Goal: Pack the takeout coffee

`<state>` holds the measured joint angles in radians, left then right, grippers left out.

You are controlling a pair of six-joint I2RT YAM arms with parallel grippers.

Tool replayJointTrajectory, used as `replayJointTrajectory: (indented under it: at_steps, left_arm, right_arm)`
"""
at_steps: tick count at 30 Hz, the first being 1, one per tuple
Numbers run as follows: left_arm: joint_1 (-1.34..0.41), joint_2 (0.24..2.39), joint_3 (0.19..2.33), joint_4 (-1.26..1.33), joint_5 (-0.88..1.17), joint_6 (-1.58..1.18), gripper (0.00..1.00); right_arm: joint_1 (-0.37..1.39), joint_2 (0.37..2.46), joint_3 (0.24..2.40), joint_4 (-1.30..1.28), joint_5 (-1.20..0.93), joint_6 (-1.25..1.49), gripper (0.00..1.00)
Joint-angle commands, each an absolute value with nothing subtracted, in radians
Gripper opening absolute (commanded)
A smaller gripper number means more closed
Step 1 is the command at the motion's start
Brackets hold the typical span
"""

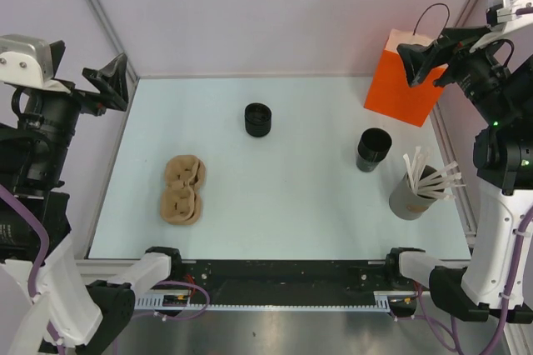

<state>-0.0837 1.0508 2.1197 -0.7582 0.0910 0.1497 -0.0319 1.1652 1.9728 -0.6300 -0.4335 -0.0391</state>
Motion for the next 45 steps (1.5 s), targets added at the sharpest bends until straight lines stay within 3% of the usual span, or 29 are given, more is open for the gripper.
replayJointTrajectory:
  at_steps: [1,17,33,45]
  left_arm:
    - [-0.077,1.048,2.109,-0.744,0.124,0.115,1.00]
    - [-0.077,1.052,2.000,-0.741,0.251,0.190,1.00]
    - [-0.045,0.999,1.459,-0.942,0.239,0.909,1.00]
    - [0.198,1.052,1.252,-1.072,0.489,1.193,1.00]
  right_arm:
    - [-0.029,1.157,1.976,-0.594,-0.456,-0.051,1.00]
    - [-0.005,1.170,1.899,-0.572,-0.509,-0.086,1.00]
    - [0.158,1.144,1.743,-0.670,-0.377,-0.273,1.00]
    - [0.176,1.109,1.654,-0.676,-0.311,-0.314,1.00]
